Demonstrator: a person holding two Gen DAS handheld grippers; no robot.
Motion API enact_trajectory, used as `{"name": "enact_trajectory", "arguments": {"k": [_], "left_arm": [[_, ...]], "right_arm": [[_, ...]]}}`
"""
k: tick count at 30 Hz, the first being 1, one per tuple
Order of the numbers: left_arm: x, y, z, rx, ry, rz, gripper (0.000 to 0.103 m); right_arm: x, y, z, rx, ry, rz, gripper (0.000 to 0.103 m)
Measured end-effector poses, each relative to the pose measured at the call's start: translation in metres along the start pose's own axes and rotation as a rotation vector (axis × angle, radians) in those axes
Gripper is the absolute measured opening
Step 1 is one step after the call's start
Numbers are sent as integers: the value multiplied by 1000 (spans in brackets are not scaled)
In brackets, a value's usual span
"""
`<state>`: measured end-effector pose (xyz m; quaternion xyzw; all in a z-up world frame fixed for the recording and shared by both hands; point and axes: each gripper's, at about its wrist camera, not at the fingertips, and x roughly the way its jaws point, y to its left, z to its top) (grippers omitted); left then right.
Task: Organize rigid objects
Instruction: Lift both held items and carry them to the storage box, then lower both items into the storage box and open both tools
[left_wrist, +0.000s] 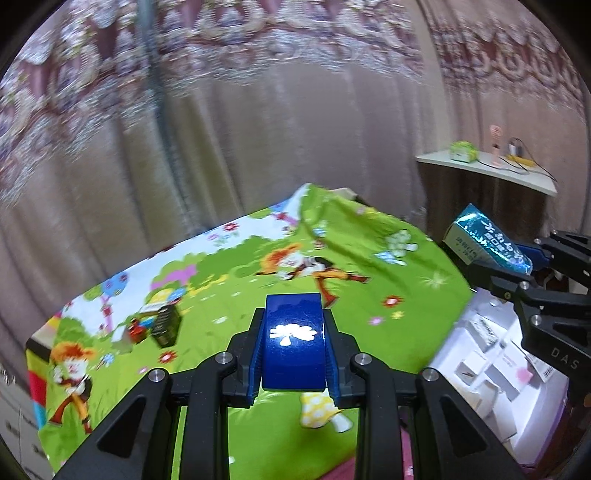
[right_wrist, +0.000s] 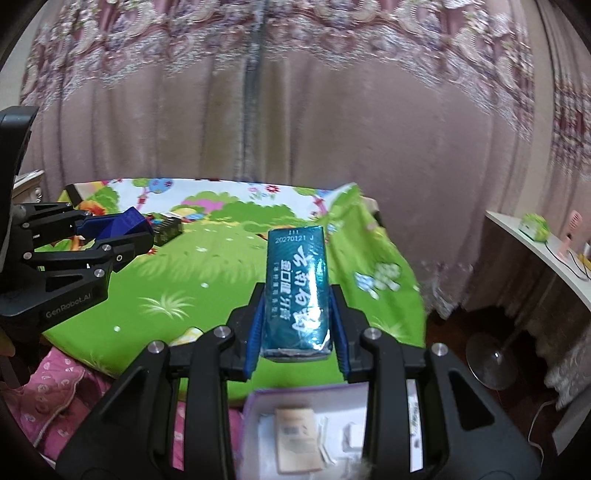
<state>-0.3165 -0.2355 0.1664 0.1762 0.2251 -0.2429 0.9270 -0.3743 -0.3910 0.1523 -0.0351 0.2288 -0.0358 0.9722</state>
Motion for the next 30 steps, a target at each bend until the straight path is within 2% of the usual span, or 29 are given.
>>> {"name": "enact_trajectory", "arguments": {"k": [11, 15, 24, 30], "left_arm": [[6, -74, 13, 138, 6, -163, 29], [17, -99, 14, 161, 36, -234, 28], [40, -154, -2, 233, 114, -351, 29], [52, -172, -16, 238, 156, -432, 29]], "right_arm": [[-20, -57, -31, 92, 49, -122, 37], [-25, -73, -39, 111, 70, -159, 37], [-28, -103, -70, 138, 169, -233, 37], [-31, -119, -91, 157, 240, -278, 37]]}}
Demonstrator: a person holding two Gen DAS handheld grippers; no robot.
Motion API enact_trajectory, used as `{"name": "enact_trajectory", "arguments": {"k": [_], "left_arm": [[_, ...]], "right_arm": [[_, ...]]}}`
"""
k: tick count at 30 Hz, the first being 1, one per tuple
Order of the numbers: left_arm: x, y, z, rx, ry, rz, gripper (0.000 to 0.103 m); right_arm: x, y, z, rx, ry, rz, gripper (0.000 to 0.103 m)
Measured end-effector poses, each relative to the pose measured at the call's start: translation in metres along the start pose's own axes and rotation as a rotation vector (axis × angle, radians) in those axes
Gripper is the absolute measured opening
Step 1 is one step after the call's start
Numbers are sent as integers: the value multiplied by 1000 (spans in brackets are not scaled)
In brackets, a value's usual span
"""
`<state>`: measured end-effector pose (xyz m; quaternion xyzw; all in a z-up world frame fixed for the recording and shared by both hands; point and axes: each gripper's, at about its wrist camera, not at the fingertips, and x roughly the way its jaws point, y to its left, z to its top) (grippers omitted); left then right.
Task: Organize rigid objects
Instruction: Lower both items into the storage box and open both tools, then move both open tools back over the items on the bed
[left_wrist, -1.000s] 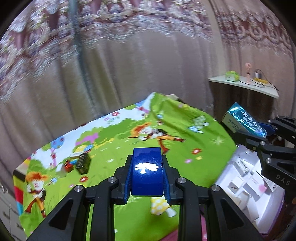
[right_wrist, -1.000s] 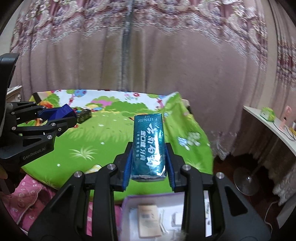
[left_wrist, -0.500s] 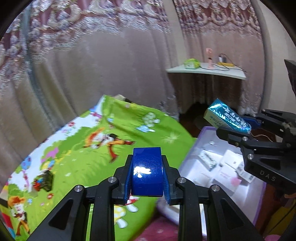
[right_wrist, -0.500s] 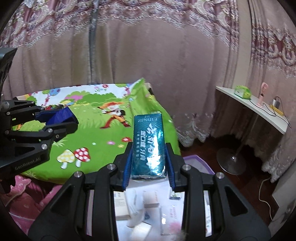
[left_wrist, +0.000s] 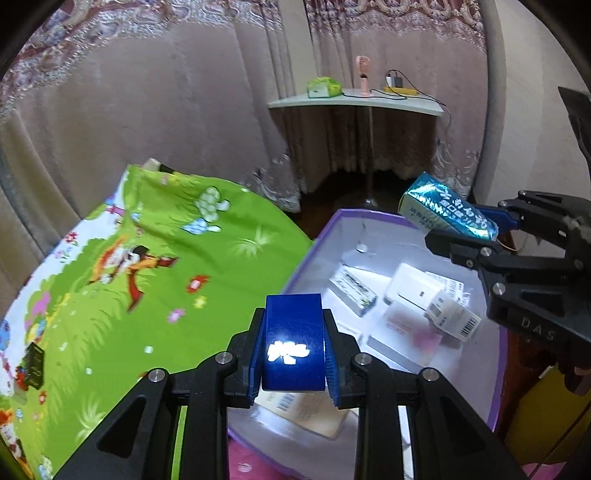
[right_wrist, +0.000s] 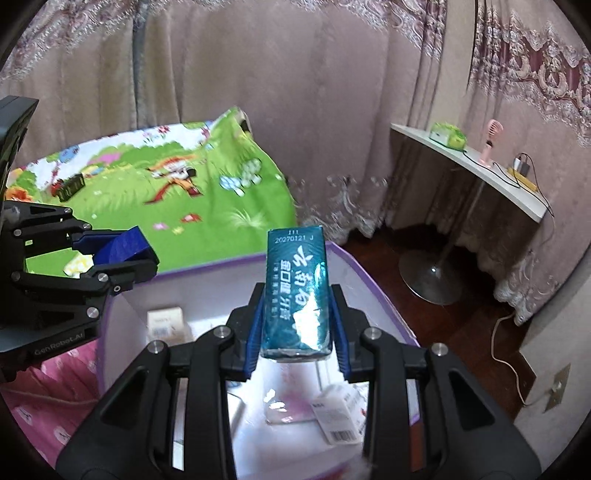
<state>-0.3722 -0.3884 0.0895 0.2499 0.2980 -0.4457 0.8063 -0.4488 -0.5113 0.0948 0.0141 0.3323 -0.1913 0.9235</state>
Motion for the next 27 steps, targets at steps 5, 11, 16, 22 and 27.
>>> {"name": "enact_trajectory", "arguments": {"k": [5, 11, 16, 22, 27], "left_arm": [[12, -2, -9, -28, 27, -178, 66], [8, 45, -28, -154, -4, -123, 73], [-7, 125, -58, -276, -22, 87, 74], [-42, 235, -138, -451, 17, 390, 74], [-68, 324, -208, -591, 99, 605, 76]], "right_arm": [[10, -9, -2, 19, 71, -21, 56], [15, 9, 11, -9, 64, -31, 70], [31, 59, 29, -98, 68, 56, 74], [64, 156, 50, -237, 118, 288, 75], [106, 255, 75, -274, 190, 478, 75]]}}
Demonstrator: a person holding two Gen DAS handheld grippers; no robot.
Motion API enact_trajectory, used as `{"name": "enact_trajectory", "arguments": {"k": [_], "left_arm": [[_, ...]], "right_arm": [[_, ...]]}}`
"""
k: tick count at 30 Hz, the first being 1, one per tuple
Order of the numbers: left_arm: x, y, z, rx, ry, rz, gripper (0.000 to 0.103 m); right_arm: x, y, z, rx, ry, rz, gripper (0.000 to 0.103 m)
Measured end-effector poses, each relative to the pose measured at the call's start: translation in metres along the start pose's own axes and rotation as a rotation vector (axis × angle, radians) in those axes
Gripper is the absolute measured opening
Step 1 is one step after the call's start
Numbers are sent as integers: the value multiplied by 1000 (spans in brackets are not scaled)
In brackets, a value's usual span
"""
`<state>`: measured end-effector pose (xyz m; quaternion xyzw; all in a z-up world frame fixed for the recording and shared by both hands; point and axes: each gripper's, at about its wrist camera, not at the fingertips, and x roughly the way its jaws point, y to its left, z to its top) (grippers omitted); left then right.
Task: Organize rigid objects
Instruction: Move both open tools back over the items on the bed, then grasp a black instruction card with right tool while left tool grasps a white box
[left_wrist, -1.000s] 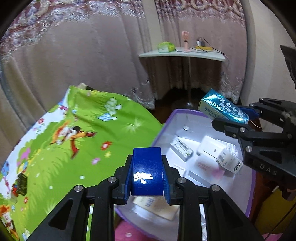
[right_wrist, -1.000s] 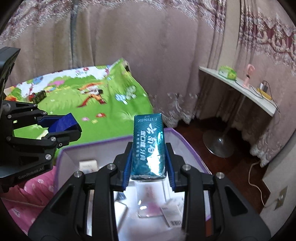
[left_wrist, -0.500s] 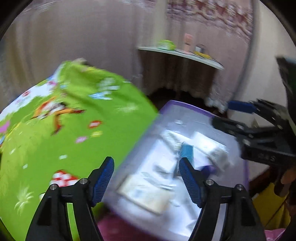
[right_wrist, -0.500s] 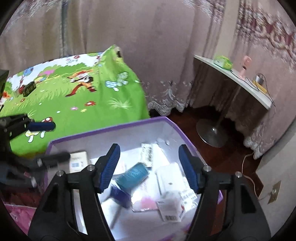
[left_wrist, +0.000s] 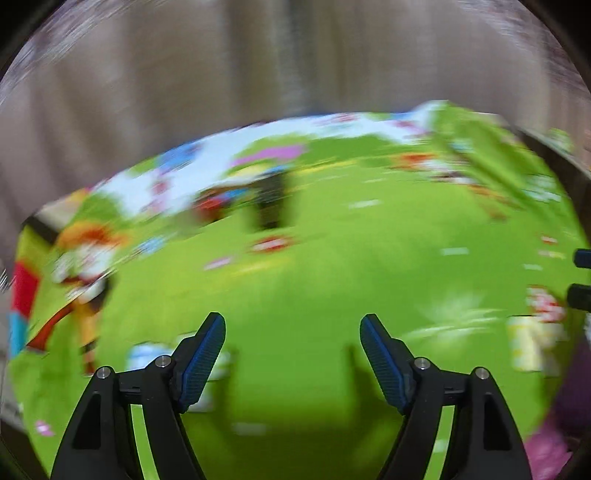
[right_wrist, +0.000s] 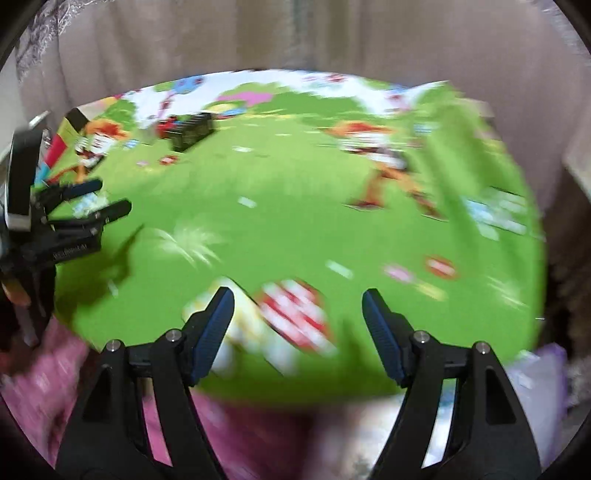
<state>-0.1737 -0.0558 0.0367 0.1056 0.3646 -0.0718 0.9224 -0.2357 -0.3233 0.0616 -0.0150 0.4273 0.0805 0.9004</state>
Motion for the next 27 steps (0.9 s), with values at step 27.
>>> {"name": "enact_trajectory", "arguments": {"k": [27], "left_arm": [[60, 127, -6, -316, 225, 70, 103]], "right_arm": [[212, 122, 176, -39, 74, 2, 43]]}}
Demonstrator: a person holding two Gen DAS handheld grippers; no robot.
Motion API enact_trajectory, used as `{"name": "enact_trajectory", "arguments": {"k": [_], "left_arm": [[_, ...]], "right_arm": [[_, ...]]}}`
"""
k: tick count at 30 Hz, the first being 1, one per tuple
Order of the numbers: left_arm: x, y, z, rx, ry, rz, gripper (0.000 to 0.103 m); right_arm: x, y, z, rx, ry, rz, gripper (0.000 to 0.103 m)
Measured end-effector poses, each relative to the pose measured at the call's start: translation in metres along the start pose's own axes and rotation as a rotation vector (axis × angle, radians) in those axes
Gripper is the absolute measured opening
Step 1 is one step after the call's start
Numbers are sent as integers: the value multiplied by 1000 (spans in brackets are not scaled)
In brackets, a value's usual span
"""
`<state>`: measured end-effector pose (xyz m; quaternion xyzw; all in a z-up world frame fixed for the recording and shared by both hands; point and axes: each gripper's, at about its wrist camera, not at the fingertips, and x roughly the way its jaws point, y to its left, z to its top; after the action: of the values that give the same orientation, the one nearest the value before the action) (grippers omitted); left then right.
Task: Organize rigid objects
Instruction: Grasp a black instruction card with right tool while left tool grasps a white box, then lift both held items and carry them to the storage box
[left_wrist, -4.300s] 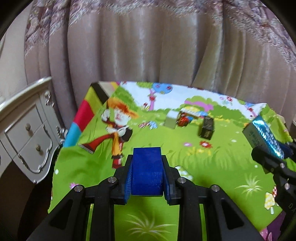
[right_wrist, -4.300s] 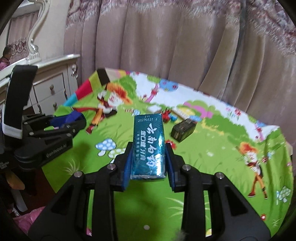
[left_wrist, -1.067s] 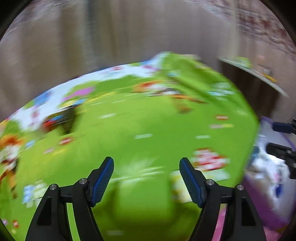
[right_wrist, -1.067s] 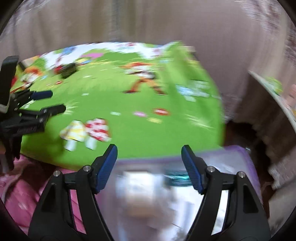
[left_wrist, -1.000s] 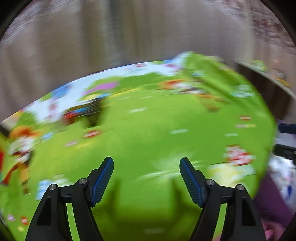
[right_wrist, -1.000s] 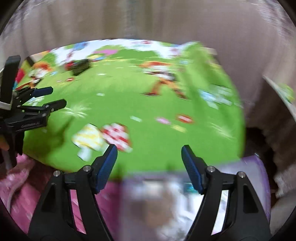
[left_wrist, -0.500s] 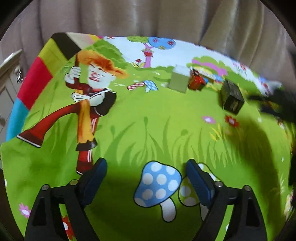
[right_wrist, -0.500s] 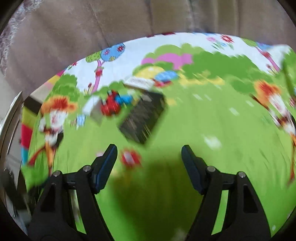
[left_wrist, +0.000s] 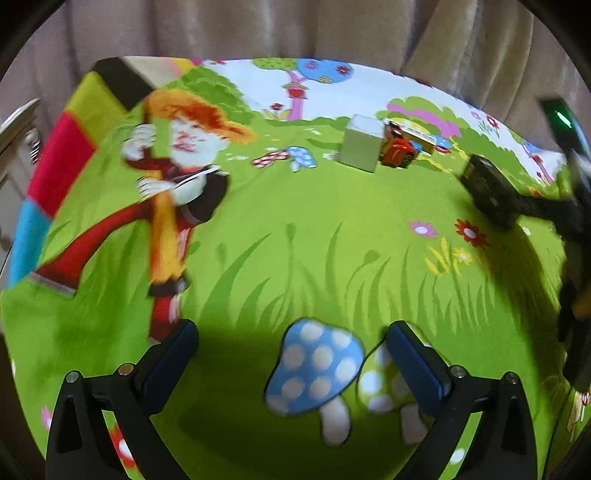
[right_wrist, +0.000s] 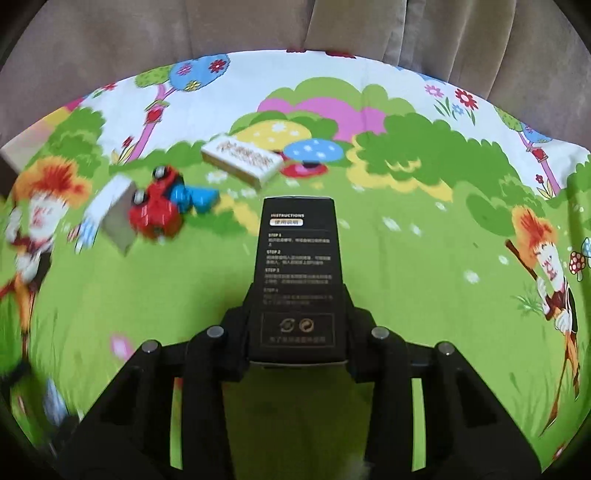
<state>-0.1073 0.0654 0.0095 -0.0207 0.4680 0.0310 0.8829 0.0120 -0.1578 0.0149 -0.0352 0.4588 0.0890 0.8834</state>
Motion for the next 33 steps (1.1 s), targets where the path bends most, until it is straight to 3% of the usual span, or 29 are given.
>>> {"name": "enact_trajectory", "arguments": {"k": [4, 10, 15, 16, 17, 18, 19, 22, 27, 33], "left_arm": [[25, -10, 40, 72, -4, -10, 103], [73, -26, 116, 133, -35, -9, 100], [91, -48, 141, 186, -48, -29, 100], [93, -47, 143, 168, -49, -32, 94], [93, -45, 143, 144, -51, -59, 84], [90, -42, 142, 110, -60, -82, 55], [86, -38, 139, 80, -77, -48, 35], [73, -29, 121, 19, -74, -66, 35], [33, -23, 68, 1, -124, -8, 35], [-16, -6, 9, -88, -171, -7, 35]], "right_arm": [[-20, -16, -30, -50, -34, 23, 43], [-25, -13, -43, -68, -84, 11, 43], [-25, -13, -43, -64, -84, 11, 44], [-25, -13, -43, -65, -84, 11, 44], [-25, -13, -43, -63, -84, 13, 44], [-25, -13, -43, -61, -84, 16, 44], [-25, -14, -43, -60, -84, 18, 44], [-25, -14, -43, -60, -85, 18, 43], [-25, -12, -44, -67, -86, 5, 42], [-34, -2, -53, -66, -82, 20, 42]]}}
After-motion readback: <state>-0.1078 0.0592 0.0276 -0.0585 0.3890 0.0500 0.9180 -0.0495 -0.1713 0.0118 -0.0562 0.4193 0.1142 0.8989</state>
